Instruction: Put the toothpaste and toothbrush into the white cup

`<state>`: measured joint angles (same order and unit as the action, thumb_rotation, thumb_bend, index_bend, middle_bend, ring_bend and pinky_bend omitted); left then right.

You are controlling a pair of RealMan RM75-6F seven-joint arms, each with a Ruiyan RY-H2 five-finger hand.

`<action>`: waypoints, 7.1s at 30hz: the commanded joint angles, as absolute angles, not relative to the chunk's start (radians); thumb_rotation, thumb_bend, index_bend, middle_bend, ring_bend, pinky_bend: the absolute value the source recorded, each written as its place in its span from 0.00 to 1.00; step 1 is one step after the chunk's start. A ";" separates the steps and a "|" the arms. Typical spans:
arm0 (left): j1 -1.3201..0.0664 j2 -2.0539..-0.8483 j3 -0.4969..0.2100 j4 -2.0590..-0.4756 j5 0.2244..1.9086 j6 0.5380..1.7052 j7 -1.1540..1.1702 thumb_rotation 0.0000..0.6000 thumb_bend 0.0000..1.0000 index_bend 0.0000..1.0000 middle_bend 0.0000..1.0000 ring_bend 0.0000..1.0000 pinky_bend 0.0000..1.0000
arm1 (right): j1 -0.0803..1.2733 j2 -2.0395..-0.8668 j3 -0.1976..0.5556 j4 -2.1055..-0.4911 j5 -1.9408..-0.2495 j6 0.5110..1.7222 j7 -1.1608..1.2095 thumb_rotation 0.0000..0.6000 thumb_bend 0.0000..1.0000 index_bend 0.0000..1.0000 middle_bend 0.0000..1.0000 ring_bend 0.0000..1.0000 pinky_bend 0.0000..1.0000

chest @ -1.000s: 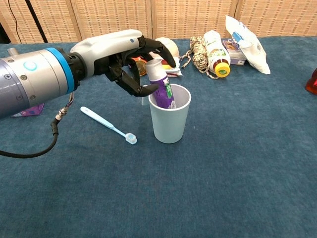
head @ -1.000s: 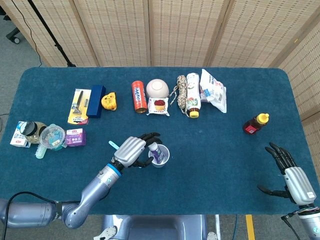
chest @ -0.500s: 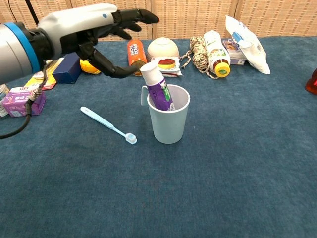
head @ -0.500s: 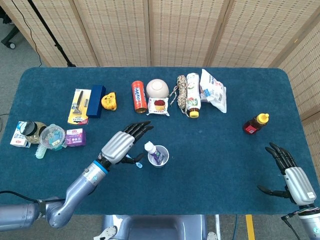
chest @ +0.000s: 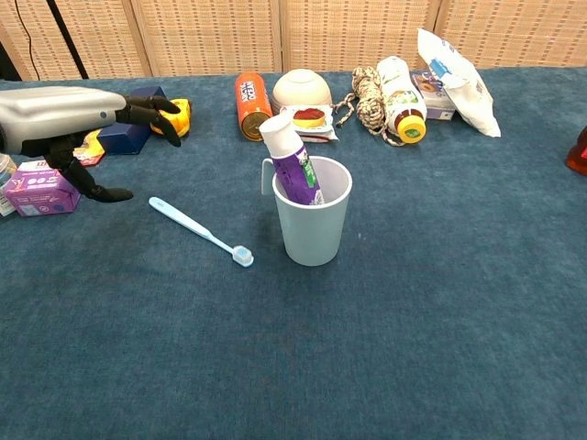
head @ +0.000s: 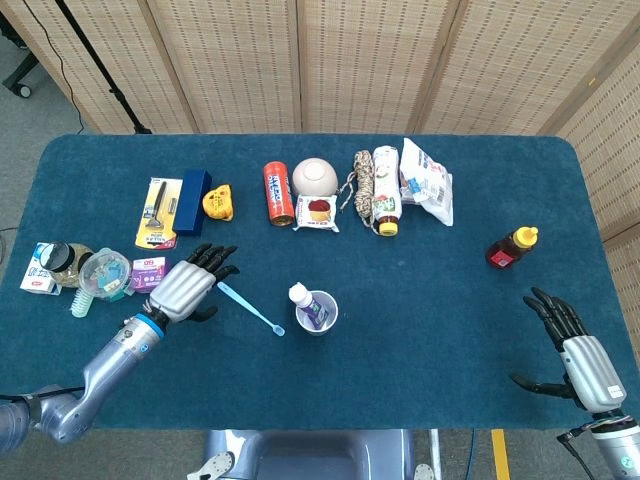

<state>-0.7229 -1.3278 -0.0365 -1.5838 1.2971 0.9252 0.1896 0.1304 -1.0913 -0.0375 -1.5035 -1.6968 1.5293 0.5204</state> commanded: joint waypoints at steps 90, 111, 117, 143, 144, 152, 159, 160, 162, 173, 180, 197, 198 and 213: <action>-0.744 -1.588 -0.104 -1.471 1.137 0.945 0.447 1.00 0.41 0.61 0.00 0.00 0.00 | 0.134 -1.089 -0.040 -1.497 -1.698 1.532 0.542 1.00 0.00 0.00 0.00 0.00 0.00; -0.636 -1.280 -0.225 -1.764 1.367 1.097 -0.233 1.00 0.41 0.61 0.00 0.00 0.00 | 0.136 -1.095 -0.046 -1.505 -1.705 1.525 0.518 1.00 0.00 0.00 0.00 0.00 0.00; -0.616 -1.198 -0.240 -1.794 1.425 1.092 -0.544 1.00 0.41 0.61 0.00 0.00 0.00 | 0.136 -1.096 -0.046 -1.507 -1.704 1.524 0.515 1.00 0.00 0.00 0.00 0.00 0.00; -0.762 -1.322 -0.203 -1.831 1.478 0.929 -0.823 1.00 0.41 0.63 0.00 0.00 0.00 | 0.138 -1.094 -0.043 -1.501 -1.697 1.523 0.524 1.00 0.00 0.00 0.00 0.00 0.00; -0.769 -1.332 -0.205 -1.828 1.466 0.920 -0.815 1.00 0.41 0.63 0.00 0.00 0.00 | 0.138 -1.094 -0.043 -1.501 -1.697 1.523 0.525 1.00 0.00 0.00 0.00 0.00 0.00; -0.811 -1.401 -0.211 -1.802 1.414 0.866 -0.789 1.00 0.41 0.63 0.00 0.00 0.00 | 0.137 -1.093 -0.042 -1.500 -1.694 1.524 0.530 1.00 0.00 0.00 0.00 0.00 0.00; -0.865 -1.451 -0.237 -1.755 1.339 0.794 -0.745 1.00 0.41 0.63 0.00 0.00 0.00 | 0.139 -1.093 -0.041 -1.495 -1.691 1.520 0.536 1.00 0.00 0.00 0.00 0.00 0.00; -0.869 -1.453 -0.237 -1.752 1.332 0.786 -0.739 1.00 0.41 0.63 0.00 0.00 0.00 | 0.139 -1.093 -0.041 -1.495 -1.691 1.520 0.537 1.00 0.00 0.00 0.00 0.00 0.00; -0.880 -1.456 -0.240 -1.743 1.314 0.767 -0.725 1.00 0.41 0.63 0.00 0.00 0.00 | 0.139 -1.093 -0.041 -1.494 -1.691 1.519 0.536 1.00 0.00 0.00 0.00 0.00 0.00; -0.924 -1.465 -0.256 -1.722 1.247 0.706 -0.642 1.00 0.41 0.60 0.00 0.00 0.00 | 0.140 -1.095 -0.039 -1.493 -1.685 1.515 0.535 1.00 0.00 0.00 0.00 0.00 0.00; -0.918 -1.470 -0.264 -1.726 1.216 0.721 -0.610 1.00 0.40 0.32 0.00 0.00 0.00 | 0.140 -1.095 -0.040 -1.492 -1.687 1.514 0.535 1.00 0.00 0.00 0.00 0.00 0.00; -0.894 -1.444 -0.290 -1.780 1.236 0.751 -0.621 1.00 0.40 0.28 0.00 0.00 0.00 | 0.139 -1.094 -0.039 -1.492 -1.687 1.518 0.539 1.00 0.00 0.00 0.00 0.00 0.00; -0.890 -1.438 -0.292 -1.788 1.240 0.755 -0.624 1.00 0.40 0.28 0.00 0.00 0.00 | 0.139 -1.094 -0.039 -1.492 -1.687 1.518 0.540 1.00 0.00 0.00 0.00 0.00 0.00; -0.749 -1.161 -0.237 -1.923 1.383 0.905 -0.432 1.00 0.34 0.00 0.00 0.00 0.00 | 0.136 -1.091 -0.044 -1.501 -1.696 1.524 0.533 1.00 0.00 0.00 0.00 0.00 0.00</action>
<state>-0.7931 -1.2295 -0.2746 -1.9006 1.3534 0.8647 -0.5227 0.1364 -1.0910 -0.0435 -1.5010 -1.6960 1.5235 0.5335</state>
